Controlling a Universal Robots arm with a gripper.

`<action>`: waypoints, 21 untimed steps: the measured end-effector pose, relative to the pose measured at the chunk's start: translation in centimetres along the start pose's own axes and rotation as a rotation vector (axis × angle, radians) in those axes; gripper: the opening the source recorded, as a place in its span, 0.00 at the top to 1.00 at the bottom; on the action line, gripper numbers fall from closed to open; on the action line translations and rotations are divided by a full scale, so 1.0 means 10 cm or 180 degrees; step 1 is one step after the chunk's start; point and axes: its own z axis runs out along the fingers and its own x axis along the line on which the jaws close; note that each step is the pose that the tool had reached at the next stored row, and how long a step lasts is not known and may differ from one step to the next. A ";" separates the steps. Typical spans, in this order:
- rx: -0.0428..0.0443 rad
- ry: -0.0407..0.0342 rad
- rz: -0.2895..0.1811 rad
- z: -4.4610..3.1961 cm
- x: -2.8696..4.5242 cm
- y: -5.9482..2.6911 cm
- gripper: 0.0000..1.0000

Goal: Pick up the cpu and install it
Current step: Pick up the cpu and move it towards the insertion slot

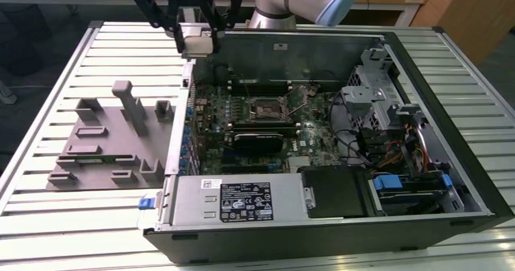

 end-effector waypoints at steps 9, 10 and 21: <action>0.0001 0.0016 0.0000 0.009 -0.279 0.014 0.45; 0.0001 0.0018 0.0000 0.010 -0.311 0.016 0.45; 0.0002 0.0035 0.0001 0.021 -0.650 0.034 0.45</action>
